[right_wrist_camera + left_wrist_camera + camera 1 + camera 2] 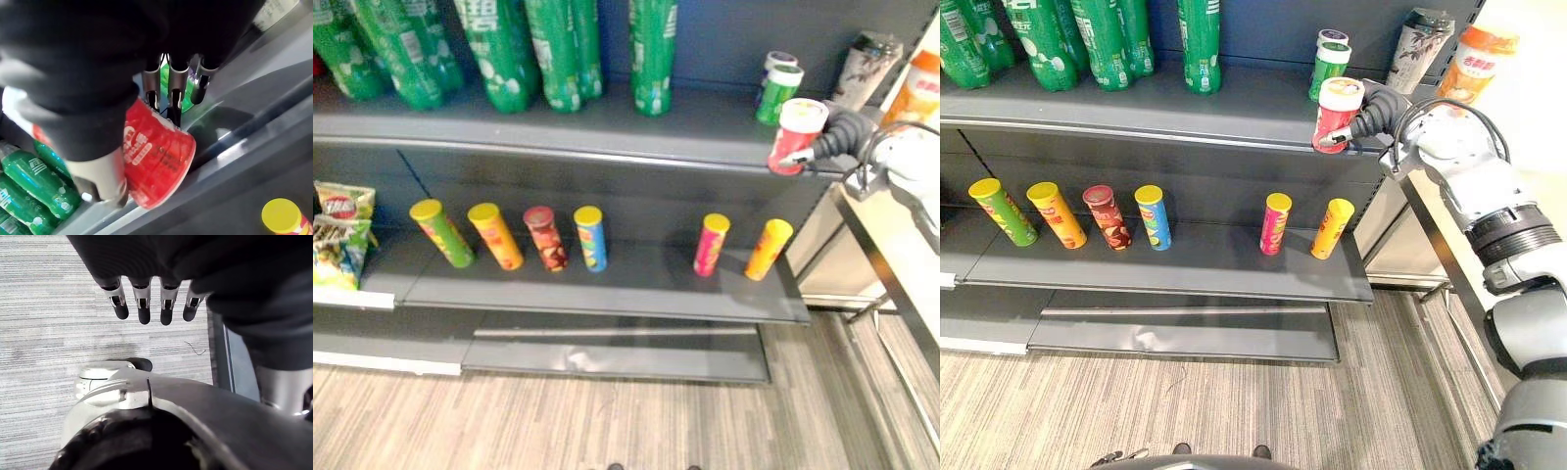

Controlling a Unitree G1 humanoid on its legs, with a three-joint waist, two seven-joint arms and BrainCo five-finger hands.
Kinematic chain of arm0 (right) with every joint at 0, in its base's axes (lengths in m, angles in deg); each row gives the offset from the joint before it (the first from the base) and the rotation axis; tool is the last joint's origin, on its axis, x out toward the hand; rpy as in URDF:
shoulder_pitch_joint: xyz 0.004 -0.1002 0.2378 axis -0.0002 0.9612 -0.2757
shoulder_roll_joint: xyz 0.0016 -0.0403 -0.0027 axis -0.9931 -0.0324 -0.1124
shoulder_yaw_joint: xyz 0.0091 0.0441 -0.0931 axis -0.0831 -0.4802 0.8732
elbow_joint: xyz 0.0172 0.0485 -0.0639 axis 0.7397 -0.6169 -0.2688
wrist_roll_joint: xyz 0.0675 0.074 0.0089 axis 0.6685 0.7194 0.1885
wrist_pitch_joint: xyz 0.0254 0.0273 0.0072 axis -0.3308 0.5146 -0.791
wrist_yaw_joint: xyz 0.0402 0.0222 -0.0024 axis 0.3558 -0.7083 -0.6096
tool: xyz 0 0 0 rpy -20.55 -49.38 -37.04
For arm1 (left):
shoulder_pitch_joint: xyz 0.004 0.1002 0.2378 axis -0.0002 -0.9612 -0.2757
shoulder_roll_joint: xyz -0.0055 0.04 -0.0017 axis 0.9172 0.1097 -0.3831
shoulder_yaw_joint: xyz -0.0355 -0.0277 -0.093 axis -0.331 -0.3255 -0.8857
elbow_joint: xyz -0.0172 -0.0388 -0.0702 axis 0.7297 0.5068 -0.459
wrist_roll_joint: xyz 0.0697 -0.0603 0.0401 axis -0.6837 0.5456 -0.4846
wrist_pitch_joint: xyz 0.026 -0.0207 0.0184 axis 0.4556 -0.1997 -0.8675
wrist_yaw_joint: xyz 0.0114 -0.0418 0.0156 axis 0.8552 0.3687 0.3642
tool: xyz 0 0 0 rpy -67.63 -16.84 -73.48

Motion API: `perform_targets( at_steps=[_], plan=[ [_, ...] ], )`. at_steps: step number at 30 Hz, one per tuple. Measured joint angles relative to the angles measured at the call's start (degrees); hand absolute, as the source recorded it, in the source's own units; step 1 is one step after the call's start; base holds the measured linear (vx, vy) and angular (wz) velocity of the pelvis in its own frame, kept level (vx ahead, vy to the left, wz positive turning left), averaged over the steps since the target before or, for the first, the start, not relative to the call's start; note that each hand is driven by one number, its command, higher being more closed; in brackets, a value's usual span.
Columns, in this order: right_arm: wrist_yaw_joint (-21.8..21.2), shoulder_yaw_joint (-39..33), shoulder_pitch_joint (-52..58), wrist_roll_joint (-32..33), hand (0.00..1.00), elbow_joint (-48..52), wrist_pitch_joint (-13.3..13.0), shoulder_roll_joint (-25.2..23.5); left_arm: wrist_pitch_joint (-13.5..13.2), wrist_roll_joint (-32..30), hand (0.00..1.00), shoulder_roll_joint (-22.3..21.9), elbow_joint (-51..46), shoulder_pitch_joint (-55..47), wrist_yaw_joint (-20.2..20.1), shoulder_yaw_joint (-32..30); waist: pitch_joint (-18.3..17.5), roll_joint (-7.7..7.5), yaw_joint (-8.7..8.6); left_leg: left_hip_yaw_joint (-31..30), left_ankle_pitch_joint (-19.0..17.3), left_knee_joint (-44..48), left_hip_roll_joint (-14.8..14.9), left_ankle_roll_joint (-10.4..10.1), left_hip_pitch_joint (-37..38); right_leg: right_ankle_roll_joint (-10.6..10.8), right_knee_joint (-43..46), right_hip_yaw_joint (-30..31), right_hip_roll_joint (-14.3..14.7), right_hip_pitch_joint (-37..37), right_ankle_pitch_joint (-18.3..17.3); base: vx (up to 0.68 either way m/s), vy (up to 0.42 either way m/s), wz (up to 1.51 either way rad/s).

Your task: Put the gum and the chips on the shelf.

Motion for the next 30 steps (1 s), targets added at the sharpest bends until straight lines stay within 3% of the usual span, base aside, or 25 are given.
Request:
perform_targets(
  at_steps=[20, 21, 30],
  plan=[
    [2.65, -2.99, -4.09, -1.12, 1.00, -4.75, -2.24, -3.92, -0.02, 0.17, 0.00, 0.65, -0.09, 2.75, 0.46, 1.05, 3.92, -0.45, 0.12, -1.28, 0.89, 0.01, 0.11, -0.28, -1.87, -0.17, 0.26, -1.04, 0.12, -1.77, 0.09, -0.01, -0.005, 0.04],
    [2.80, -3.06, -4.37, -2.09, 0.00, -5.32, -2.26, -4.61, -0.01, 0.17, 0.00, 0.65, -0.08, 2.75, 0.48, 1.05, 3.92, -0.45, 0.09, -1.10, 0.89, 0.00, 0.14, -0.28, -1.73, -0.17, 0.40, -0.86, 0.14, -1.77, 0.09, -0.02, -0.002, -0.07],
    [3.25, -3.12, -4.63, -2.77, 0.00, -6.68, -1.94, -5.78, 0.09, 1.71, 0.00, 0.59, -0.09, 2.65, 0.44, -0.27, 4.77, -0.71, -0.25, 0.29, 0.88, -0.02, 0.17, -0.25, -0.80, -0.15, 0.92, 0.48, 0.16, -1.43, 0.10, -0.02, 0.001, -0.07]
  ],
)
